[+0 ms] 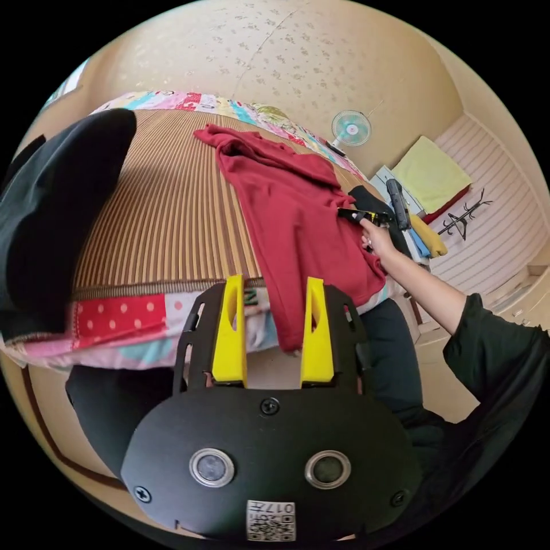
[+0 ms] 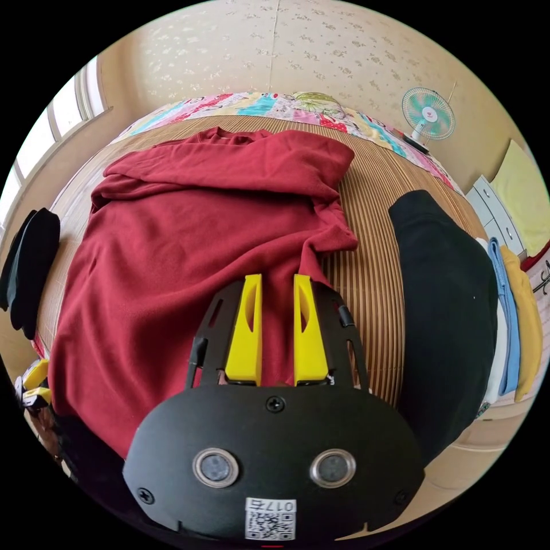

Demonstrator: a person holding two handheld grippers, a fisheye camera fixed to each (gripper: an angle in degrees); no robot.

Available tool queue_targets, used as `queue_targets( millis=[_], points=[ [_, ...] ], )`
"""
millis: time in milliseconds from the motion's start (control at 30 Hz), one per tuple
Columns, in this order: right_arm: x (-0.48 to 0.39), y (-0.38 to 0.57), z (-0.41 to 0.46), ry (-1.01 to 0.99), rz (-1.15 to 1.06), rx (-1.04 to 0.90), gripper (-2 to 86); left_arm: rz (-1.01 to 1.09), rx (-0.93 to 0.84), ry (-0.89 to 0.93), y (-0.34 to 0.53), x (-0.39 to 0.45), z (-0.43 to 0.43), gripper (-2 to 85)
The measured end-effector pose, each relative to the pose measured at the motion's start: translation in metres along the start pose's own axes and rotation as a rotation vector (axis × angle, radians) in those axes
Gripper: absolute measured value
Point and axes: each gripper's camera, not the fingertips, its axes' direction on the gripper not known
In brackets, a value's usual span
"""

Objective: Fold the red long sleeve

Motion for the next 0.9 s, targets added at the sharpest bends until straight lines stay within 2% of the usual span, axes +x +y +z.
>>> queue_targets(
  millis=[200,333,467,500,667,767,900],
  points=[
    [0.082,0.01,-0.051,-0.219,0.127,0.006,6.0,-0.049,0.012,0.071,0.004,-0.021,-0.009,12.6],
    [0.155,0.075,-0.128,-0.374,0.251,0.149,5.4,-0.097,-0.068,0.221,-0.003,-0.045,-0.009,7.5],
    [0.205,0.153,-0.171,-0.369,0.339,0.147,7.9,-0.139,-0.014,0.299,0.0,-0.058,-0.028,5.4],
    [0.214,0.163,-0.173,-0.393,0.356,0.137,8.1,-0.131,-0.017,0.295,-0.002,-0.057,-0.033,5.3],
    [0.298,0.243,-0.157,-0.864,0.533,0.148,10.5,-0.123,0.006,0.348,-0.009,-0.056,-0.061,5.1],
    [0.316,0.254,-0.157,-1.028,0.599,0.138,11.5,-0.142,0.039,0.375,-0.011,-0.06,-0.083,5.1],
    [0.315,0.245,-0.16,-1.045,0.633,0.052,11.0,-0.156,0.068,0.395,-0.012,-0.062,-0.108,5.1]
  ],
)
